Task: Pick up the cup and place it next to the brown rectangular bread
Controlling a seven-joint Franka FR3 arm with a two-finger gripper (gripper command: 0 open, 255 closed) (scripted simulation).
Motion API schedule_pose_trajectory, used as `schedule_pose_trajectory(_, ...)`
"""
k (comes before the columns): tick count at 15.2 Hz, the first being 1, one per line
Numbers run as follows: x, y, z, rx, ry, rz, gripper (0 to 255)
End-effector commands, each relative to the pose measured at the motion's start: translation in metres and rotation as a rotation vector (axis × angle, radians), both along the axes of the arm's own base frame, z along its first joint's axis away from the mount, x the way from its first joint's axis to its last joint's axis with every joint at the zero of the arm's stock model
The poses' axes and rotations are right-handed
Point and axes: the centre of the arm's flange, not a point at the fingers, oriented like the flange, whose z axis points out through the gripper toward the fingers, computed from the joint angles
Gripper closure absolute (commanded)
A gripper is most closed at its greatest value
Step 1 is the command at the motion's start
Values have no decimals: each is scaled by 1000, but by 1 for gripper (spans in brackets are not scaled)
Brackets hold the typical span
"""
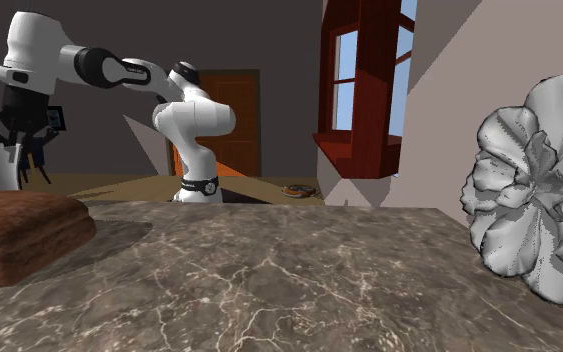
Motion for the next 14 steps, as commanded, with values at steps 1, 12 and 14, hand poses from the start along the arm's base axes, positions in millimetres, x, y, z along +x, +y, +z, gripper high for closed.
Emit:
schedule_pose_trajectory(1, 0, 1, -12, -1, 0, 0, 255)
schedule_pose_trajectory(12, 0, 1, -27, -1, 0, 0, 255)
schedule_pose_trajectory(14, 0, 1, -27, -1, 0, 0, 0)
